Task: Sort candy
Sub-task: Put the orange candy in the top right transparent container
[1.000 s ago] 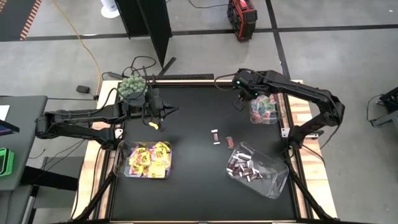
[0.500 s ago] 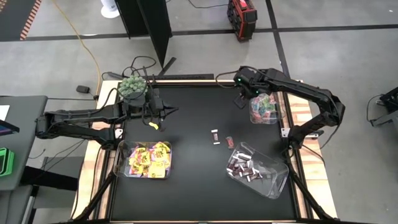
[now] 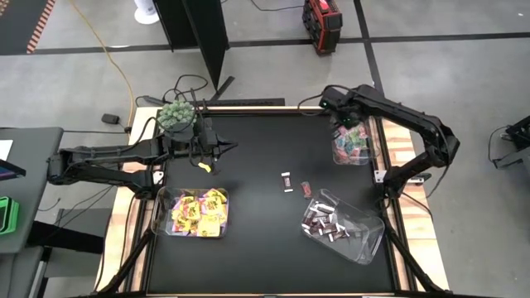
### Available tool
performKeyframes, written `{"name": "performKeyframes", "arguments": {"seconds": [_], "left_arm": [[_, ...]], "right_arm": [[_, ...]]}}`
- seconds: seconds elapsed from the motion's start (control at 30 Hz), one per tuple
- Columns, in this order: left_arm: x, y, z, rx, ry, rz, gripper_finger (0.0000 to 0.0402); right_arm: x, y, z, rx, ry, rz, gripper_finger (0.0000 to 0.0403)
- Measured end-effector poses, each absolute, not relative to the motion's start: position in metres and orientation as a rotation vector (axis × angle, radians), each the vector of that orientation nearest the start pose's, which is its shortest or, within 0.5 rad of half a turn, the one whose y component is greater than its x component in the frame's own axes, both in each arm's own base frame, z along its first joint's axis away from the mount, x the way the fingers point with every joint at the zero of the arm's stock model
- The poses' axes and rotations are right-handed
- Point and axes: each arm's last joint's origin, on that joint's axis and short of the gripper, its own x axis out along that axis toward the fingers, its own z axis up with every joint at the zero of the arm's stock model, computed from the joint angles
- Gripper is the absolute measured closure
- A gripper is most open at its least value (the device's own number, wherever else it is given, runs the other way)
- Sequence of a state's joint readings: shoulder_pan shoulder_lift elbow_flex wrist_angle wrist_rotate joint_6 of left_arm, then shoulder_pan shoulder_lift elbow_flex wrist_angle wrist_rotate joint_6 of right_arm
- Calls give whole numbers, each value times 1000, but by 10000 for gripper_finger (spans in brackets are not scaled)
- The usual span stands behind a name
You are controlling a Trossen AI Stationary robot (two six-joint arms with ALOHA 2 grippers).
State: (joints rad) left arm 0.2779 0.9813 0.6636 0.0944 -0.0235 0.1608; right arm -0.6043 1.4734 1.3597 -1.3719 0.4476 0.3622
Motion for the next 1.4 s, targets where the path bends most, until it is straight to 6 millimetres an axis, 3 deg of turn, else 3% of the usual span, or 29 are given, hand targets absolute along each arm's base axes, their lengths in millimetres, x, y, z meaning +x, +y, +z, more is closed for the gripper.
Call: {"name": "performKeyframes", "arguments": {"seconds": [0.57, 1.03, 1.4], "left_arm": [[210, 61, 281, 124, 251, 282, 400], [210, 61, 281, 124, 253, 281, 400], [210, 61, 281, 125, 253, 281, 400]], "right_arm": [[189, -169, 302, 436, 1371, -1174, 402], [188, -169, 302, 440, 1370, -1178, 400], [189, -170, 302, 455, 1342, -1202, 309]]}}
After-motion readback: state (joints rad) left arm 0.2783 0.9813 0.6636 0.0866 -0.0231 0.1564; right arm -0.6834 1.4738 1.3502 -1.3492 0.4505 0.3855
